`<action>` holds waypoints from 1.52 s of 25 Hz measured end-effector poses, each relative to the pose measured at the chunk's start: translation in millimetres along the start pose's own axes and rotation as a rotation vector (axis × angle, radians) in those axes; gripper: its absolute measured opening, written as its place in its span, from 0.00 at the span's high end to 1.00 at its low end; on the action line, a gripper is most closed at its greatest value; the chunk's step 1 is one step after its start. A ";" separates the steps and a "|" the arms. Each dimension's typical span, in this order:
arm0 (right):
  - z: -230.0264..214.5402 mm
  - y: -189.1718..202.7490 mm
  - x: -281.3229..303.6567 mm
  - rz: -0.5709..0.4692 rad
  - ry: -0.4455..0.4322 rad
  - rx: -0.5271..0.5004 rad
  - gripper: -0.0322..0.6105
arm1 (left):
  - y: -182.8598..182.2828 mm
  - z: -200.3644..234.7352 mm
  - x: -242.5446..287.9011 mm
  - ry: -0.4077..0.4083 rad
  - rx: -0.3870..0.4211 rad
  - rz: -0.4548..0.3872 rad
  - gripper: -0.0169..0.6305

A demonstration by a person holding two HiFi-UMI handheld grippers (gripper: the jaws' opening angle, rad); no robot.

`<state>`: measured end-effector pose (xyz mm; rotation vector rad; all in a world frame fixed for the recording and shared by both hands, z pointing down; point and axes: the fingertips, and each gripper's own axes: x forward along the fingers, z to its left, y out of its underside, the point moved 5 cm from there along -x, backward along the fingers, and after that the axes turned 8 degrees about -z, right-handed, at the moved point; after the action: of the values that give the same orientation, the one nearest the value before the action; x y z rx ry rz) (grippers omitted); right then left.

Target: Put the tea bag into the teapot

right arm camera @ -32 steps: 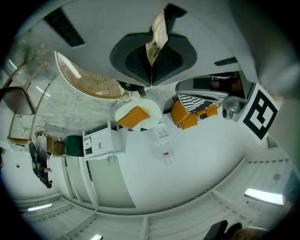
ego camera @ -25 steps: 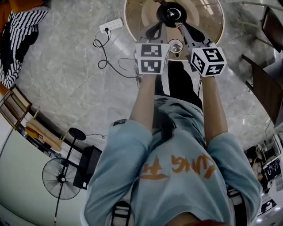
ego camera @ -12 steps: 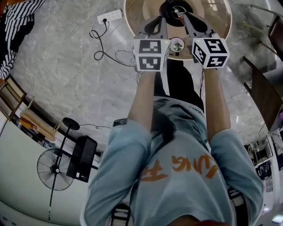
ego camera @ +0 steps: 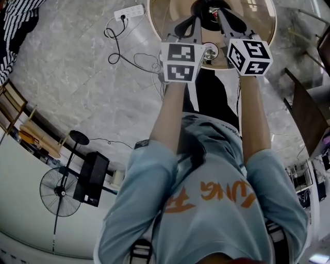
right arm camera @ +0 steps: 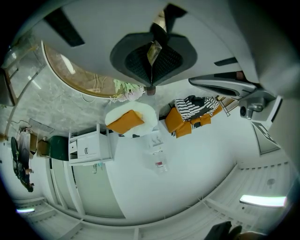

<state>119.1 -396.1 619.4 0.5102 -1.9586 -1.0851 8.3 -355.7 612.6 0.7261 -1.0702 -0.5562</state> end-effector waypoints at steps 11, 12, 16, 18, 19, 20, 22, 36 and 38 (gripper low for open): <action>-2.2 14.0 6.1 0.001 -0.014 -0.003 0.86 | 6.8 3.1 0.1 -0.011 -0.010 0.007 0.94; -3.2 14.4 5.1 -0.002 -0.011 0.000 0.84 | 7.5 3.0 0.3 -0.010 -0.010 0.009 0.93; -4.4 10.4 -3.4 -0.014 0.001 -0.006 0.76 | 6.9 1.2 -1.6 0.001 -0.005 0.014 0.93; -5.6 7.7 -11.8 -0.023 0.016 -0.008 0.76 | 5.9 0.0 -3.3 0.002 -0.003 0.013 0.93; -7.3 6.9 -17.6 -0.028 0.029 -0.003 0.76 | 5.6 -1.2 -4.4 0.002 -0.003 0.012 0.93; -9.5 6.4 -24.2 -0.034 0.043 0.004 0.76 | 5.3 -2.8 -6.0 0.002 -0.003 0.011 0.93; -13.4 5.3 -38.5 -0.047 0.076 0.025 0.76 | 4.2 -6.5 -10.6 0.006 0.000 0.008 0.93; 19.1 -31.1 -117.8 -0.194 0.223 0.116 0.93 | -48.7 -21.8 -65.1 0.043 0.009 -0.108 0.93; 30.4 -41.7 -127.0 -0.233 0.224 0.127 0.93 | -60.9 -23.6 -77.1 0.047 0.007 -0.137 0.94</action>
<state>166.7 -318.6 516.8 0.9086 -1.8084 -1.0001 -3.4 -333.6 514.7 0.8194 -0.9838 -0.6493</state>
